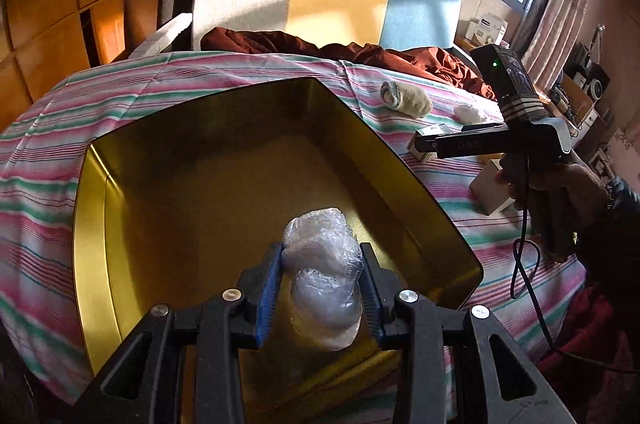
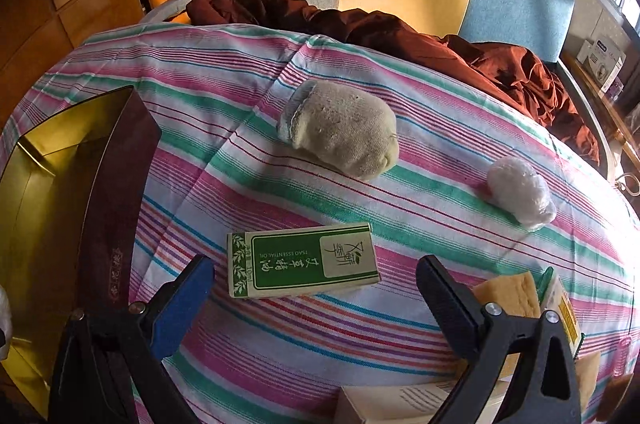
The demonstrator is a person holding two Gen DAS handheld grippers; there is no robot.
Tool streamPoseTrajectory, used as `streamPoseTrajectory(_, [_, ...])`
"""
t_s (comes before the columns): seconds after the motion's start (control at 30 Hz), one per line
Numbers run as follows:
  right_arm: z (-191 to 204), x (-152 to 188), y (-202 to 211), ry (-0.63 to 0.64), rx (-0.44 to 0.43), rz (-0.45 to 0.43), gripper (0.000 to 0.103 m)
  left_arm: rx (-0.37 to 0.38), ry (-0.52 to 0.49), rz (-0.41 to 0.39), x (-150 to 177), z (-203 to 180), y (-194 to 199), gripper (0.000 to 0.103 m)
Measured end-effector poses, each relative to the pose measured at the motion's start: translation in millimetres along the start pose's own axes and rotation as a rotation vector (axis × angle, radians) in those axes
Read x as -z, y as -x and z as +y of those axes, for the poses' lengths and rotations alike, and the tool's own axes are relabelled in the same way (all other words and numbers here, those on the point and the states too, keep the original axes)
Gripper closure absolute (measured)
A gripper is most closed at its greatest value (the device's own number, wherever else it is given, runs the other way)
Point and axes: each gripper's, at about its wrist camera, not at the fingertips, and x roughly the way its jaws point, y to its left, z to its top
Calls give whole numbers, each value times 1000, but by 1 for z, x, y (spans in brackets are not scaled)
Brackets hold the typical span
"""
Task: Organize objects
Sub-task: 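Carry the wrapped balls over the gold tray and open the left gripper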
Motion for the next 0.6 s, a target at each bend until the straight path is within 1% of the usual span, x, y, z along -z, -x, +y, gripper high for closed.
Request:
streamPoseTrajectory(0.03, [0, 1, -2, 8, -12, 7, 29, -5, 9, 0, 1, 3, 0, 65])
streamPoseTrajectory(0.07, [2, 3, -1, 20, -9, 0, 30, -12, 18, 0, 2, 6, 0, 65])
streamPoseTrajectory(0.2, [18, 19, 8, 126, -32, -6, 30, -44, 60, -1, 5, 21, 2, 65])
streamPoseTrajectory(0.37, [31, 48, 23, 215, -50, 5, 30, -120, 116, 3, 5, 46, 4, 65])
streamPoseTrajectory(0.5, [25, 63, 27, 201, -69, -2, 30, -183, 161, 7, -5, 71, 1, 65])
streamPoseTrajectory(0.6, [25, 64, 25, 202, -54, -3, 30, -239, 154, 7, -20, 86, -10, 65])
